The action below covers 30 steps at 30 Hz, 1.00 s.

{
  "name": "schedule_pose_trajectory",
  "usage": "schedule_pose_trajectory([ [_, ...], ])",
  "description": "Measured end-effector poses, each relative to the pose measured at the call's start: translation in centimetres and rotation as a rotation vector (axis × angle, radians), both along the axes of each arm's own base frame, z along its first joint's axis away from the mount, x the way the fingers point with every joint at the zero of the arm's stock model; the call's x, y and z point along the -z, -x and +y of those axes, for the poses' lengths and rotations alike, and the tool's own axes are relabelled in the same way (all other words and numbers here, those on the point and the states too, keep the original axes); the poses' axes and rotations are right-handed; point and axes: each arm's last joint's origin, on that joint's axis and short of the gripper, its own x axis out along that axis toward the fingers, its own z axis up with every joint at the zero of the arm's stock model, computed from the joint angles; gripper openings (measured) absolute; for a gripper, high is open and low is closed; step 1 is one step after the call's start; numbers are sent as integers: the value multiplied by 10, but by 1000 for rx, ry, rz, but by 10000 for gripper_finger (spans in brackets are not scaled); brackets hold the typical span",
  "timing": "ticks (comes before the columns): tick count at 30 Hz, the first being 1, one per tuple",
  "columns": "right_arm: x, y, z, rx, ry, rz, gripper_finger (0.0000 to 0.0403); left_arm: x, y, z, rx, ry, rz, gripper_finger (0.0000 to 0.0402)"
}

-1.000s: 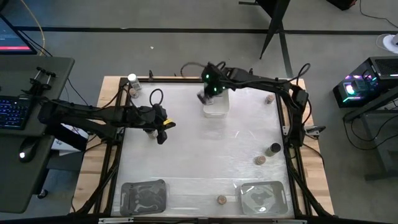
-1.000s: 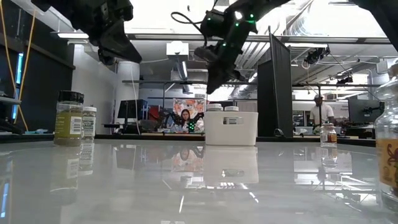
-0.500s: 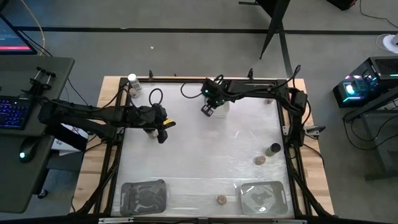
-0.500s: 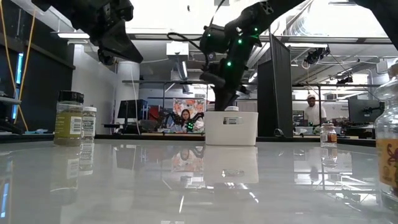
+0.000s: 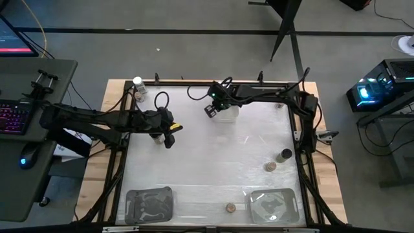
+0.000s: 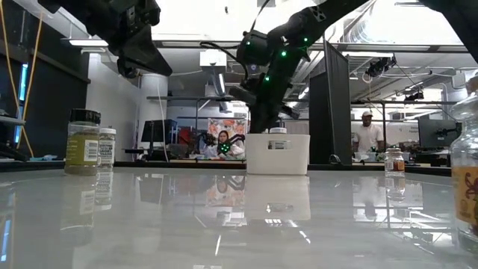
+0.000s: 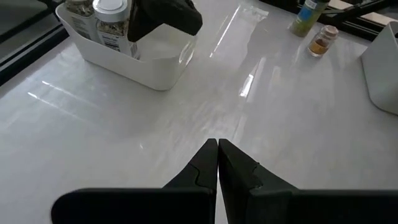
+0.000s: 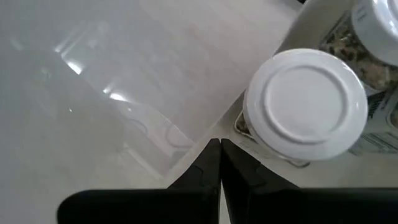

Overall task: Sort spices by type
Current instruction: Put the bottom white seasoning bottle into the white bin

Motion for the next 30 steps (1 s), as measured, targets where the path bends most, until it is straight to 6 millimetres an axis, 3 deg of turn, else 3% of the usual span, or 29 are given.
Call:
schedule_pose_trajectory([
  [10,20,-5,-4,136,-13,15,0,0,0,0,8,-11,6,0],
  [22,17,-4,-11,249,81,9,0,1,0,0,8,-13,13,0],
  [30,16,-4,-11,232,104,22,0,1,0,0,9,-14,13,0],
])
